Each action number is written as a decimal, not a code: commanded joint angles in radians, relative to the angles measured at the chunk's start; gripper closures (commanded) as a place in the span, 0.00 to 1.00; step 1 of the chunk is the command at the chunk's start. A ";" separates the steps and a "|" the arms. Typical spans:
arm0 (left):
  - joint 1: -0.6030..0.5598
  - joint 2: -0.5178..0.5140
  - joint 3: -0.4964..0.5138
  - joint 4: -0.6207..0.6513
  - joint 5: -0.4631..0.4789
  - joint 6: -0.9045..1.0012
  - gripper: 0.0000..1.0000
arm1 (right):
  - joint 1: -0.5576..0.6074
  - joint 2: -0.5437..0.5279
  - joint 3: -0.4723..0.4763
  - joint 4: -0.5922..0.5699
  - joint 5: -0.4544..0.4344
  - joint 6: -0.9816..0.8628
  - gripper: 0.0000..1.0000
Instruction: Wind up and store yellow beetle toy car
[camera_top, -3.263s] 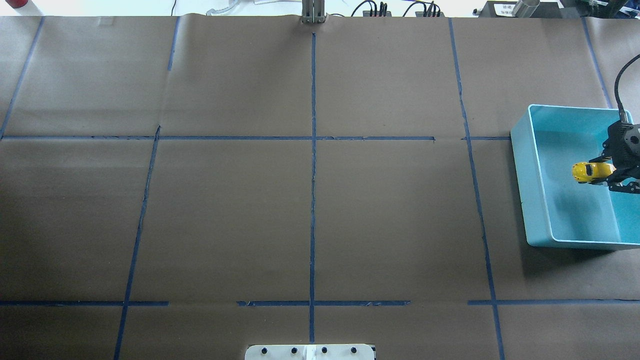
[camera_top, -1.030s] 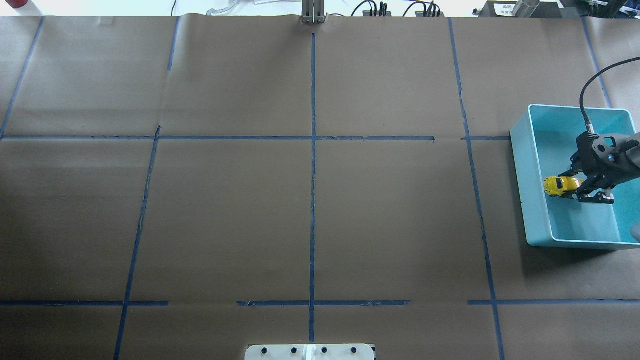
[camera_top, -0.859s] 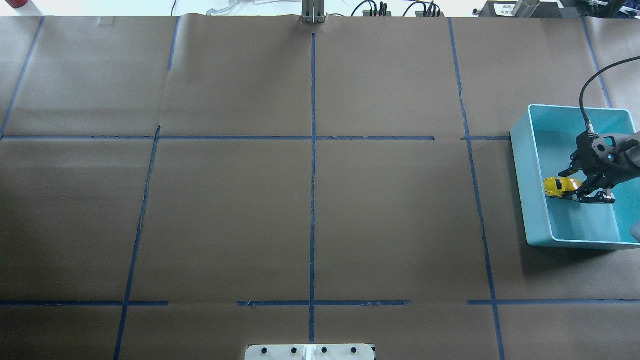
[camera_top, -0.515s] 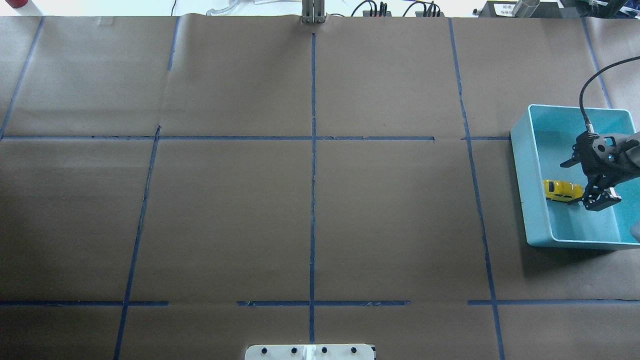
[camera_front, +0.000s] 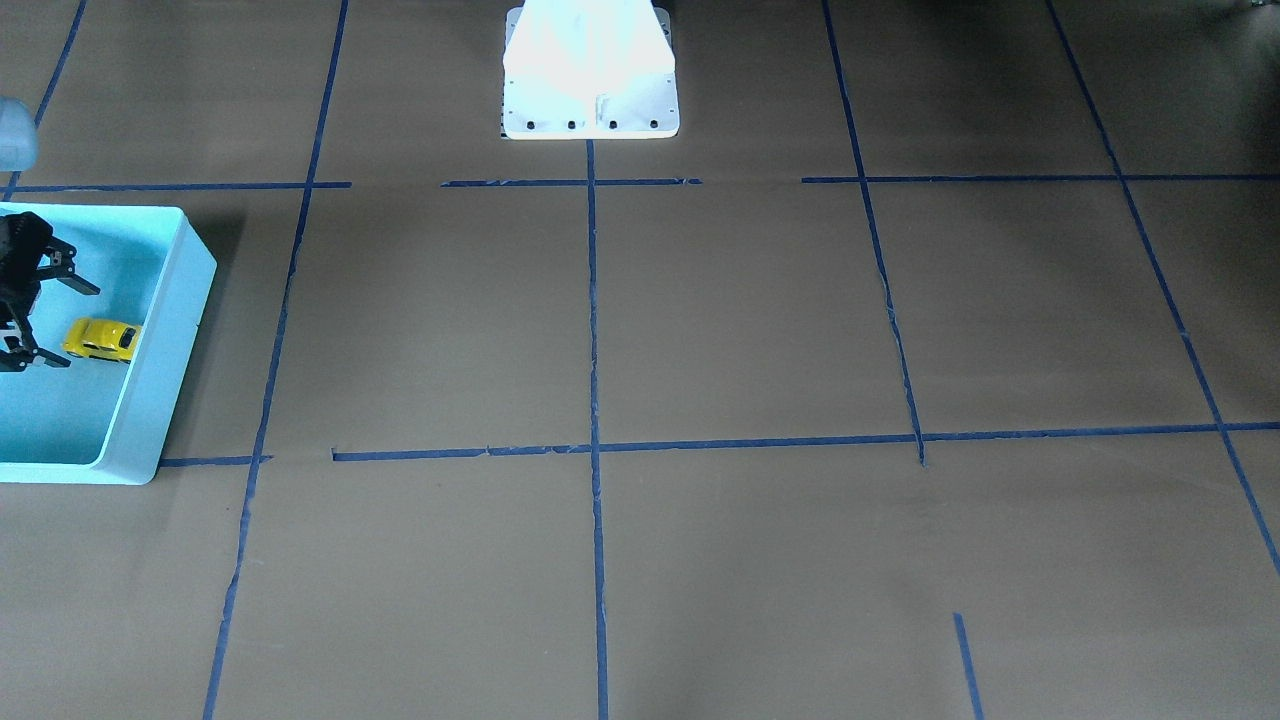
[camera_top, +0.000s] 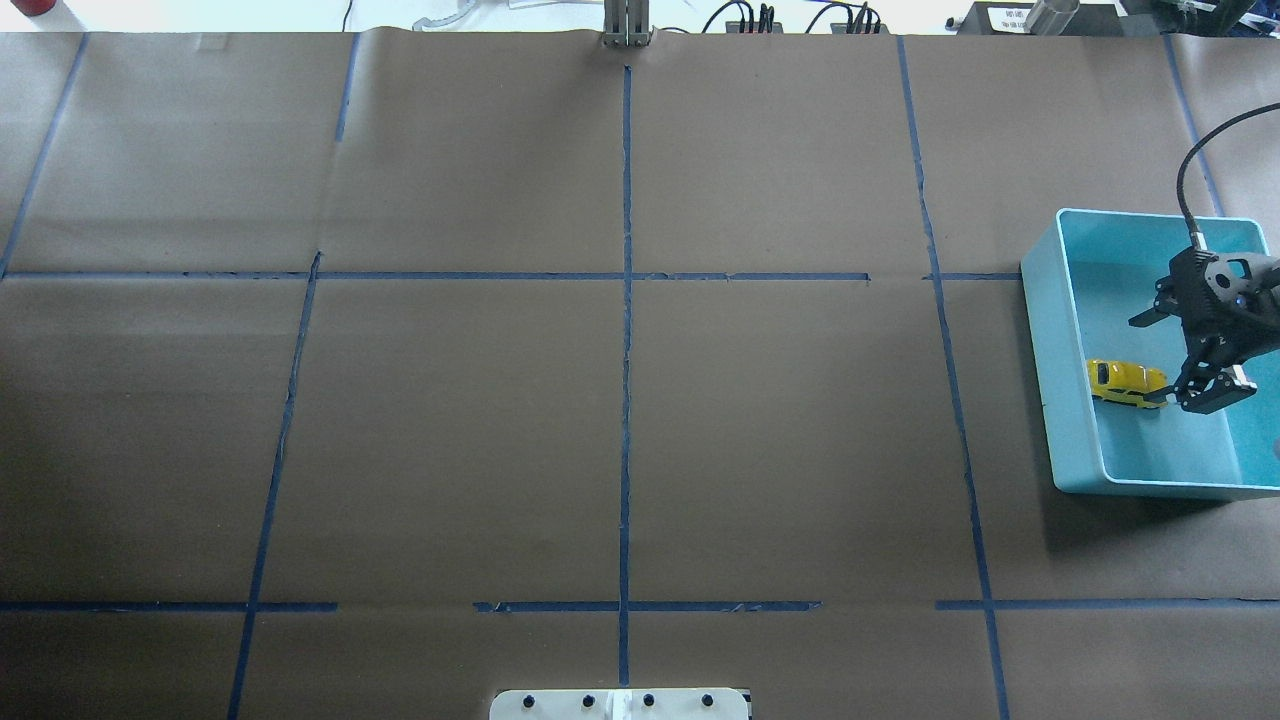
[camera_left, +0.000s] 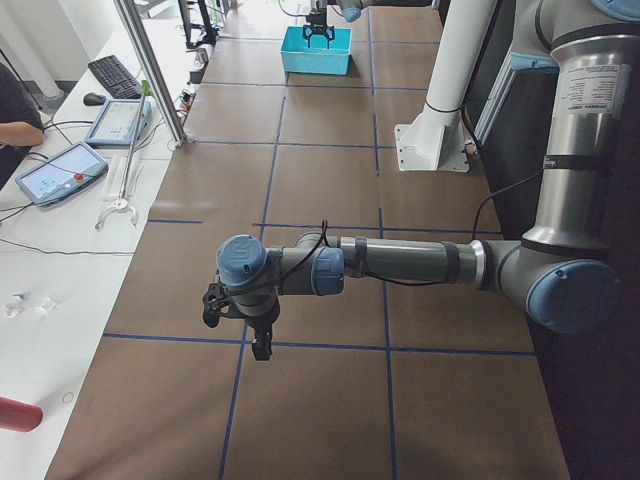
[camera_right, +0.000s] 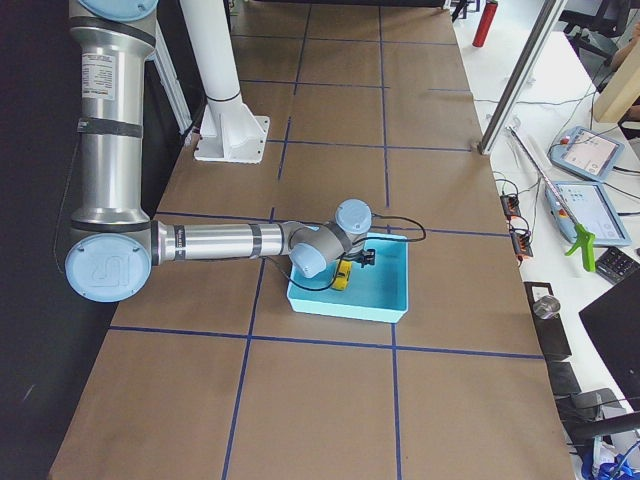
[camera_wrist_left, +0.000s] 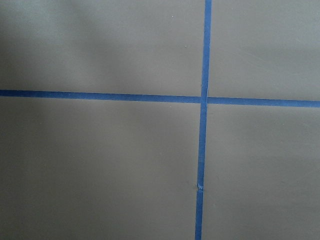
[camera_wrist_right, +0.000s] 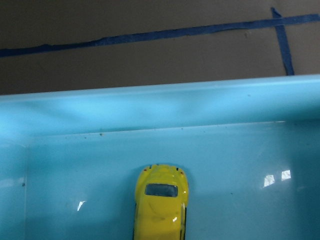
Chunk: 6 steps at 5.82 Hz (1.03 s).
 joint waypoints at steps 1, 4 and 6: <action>0.000 0.000 0.000 0.000 0.000 0.000 0.00 | 0.176 -0.001 0.007 -0.103 0.068 0.002 0.00; 0.000 -0.002 0.000 0.000 0.000 0.000 0.00 | 0.388 0.038 0.133 -0.578 0.056 0.035 0.00; 0.000 -0.002 0.000 0.000 0.000 0.000 0.00 | 0.462 -0.008 0.133 -0.654 0.055 0.330 0.00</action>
